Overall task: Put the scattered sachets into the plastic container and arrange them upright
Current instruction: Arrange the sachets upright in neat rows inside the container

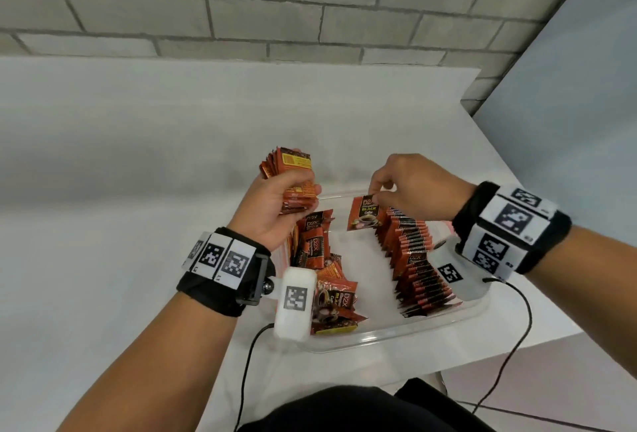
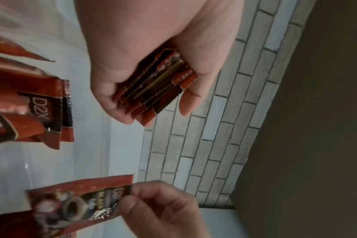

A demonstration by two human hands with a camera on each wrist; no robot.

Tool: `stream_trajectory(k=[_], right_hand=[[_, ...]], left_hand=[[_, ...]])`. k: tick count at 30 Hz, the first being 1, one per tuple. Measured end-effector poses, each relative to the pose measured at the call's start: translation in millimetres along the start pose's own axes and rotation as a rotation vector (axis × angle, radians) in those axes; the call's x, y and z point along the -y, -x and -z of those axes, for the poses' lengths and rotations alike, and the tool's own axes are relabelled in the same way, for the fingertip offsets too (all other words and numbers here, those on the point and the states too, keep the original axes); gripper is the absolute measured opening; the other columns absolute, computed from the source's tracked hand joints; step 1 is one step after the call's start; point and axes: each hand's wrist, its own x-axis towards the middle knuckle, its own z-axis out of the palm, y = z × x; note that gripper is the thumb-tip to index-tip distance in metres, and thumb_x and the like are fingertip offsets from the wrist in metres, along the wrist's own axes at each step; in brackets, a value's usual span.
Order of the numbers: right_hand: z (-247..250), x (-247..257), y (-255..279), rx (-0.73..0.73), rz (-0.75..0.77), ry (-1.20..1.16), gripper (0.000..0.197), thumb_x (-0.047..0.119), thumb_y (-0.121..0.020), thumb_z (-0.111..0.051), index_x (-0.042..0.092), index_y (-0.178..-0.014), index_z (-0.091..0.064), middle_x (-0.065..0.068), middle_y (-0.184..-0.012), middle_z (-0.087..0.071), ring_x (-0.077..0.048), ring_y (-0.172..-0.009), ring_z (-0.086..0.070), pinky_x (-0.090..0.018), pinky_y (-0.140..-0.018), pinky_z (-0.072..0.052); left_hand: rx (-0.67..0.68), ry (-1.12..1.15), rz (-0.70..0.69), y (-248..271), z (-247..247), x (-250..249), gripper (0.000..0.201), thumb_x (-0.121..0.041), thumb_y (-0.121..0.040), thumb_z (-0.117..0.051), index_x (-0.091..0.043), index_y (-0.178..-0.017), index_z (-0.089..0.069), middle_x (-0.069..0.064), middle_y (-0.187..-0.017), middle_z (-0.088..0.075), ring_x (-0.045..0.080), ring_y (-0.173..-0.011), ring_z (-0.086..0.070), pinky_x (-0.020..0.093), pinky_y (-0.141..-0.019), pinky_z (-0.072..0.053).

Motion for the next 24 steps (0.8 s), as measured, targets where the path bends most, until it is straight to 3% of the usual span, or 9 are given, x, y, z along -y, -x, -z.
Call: stream_trajectory(k=[4, 9, 15, 19, 22, 24], right_hand=[[-16.0, 4.9, -9.6, 0.099, -0.045, 0.07, 0.016, 0.019, -0.092, -0.057, 0.016, -0.1, -0.071, -0.002, -0.099, -0.068, -0.014, -0.079, -0.055, -0.024, -0.069, -0.039], [-25.4, 10.1, -19.6, 0.131, -0.107, 0.089, 0.019, 0.015, -0.091, -0.056, 0.015, -0.101, -0.073, -0.004, -0.1, -0.071, -0.015, -0.075, -0.055, -0.024, -0.068, -0.043], [-34.9, 4.4, -27.5, 0.169, -0.137, 0.044, 0.02, 0.018, -0.092, -0.058, 0.014, -0.103, -0.073, -0.003, -0.104, -0.071, -0.011, -0.076, -0.053, -0.019, -0.058, -0.039], [-39.0, 2.0, -29.0, 0.166, -0.149, 0.04, 0.02, 0.019, -0.092, -0.059, 0.015, -0.105, -0.073, -0.003, -0.106, -0.07, -0.012, -0.078, -0.054, -0.022, -0.066, -0.04], [-40.8, 1.0, -29.7, 0.158, -0.168, 0.034, 0.019, 0.018, -0.092, -0.059, 0.015, -0.105, -0.073, -0.004, -0.104, -0.07, -0.013, -0.075, -0.054, -0.022, -0.061, -0.04], [-42.8, 0.8, -29.5, 0.148, -0.176, 0.038, 0.02, 0.018, -0.092, -0.059, 0.016, -0.106, -0.073, -0.005, -0.105, -0.07, -0.017, -0.078, -0.058, -0.024, -0.064, -0.042]], left_hand=[[-0.013, 0.022, 0.04, -0.6, 3.5, -0.5, 0.01, -0.005, -0.088, -0.059, -0.009, -0.097, -0.06, 0.006, -0.084, -0.061, 0.017, -0.074, -0.065, 0.031, -0.072, -0.051], [-0.011, 0.01, 0.039, 0.8, 5.6, -3.6, 0.005, -0.007, -0.088, -0.06, -0.01, -0.092, -0.061, 0.006, -0.083, -0.063, 0.018, -0.075, -0.066, 0.032, -0.073, -0.051], [-0.001, -0.064, 0.075, 1.4, 9.7, -3.5, 0.006, -0.011, -0.088, -0.062, -0.01, -0.094, -0.062, 0.006, -0.084, -0.065, 0.017, -0.074, -0.067, 0.033, -0.073, -0.052], [0.012, -0.107, 0.11, 0.1, 9.3, -5.6, 0.012, -0.013, -0.086, -0.065, -0.011, -0.098, -0.062, 0.006, -0.086, -0.065, 0.019, -0.077, -0.066, 0.035, -0.076, -0.052], [0.014, -0.129, 0.121, -0.7, 7.9, -4.8, 0.017, -0.015, -0.085, -0.066, -0.011, -0.101, -0.062, 0.006, -0.087, -0.065, 0.019, -0.078, -0.067, 0.034, -0.073, -0.053], [0.013, -0.131, 0.125, -1.0, 7.7, -3.8, 0.019, -0.015, -0.084, -0.066, -0.011, -0.102, -0.062, 0.006, -0.088, -0.065, 0.019, -0.079, -0.067, 0.034, -0.073, -0.053]])
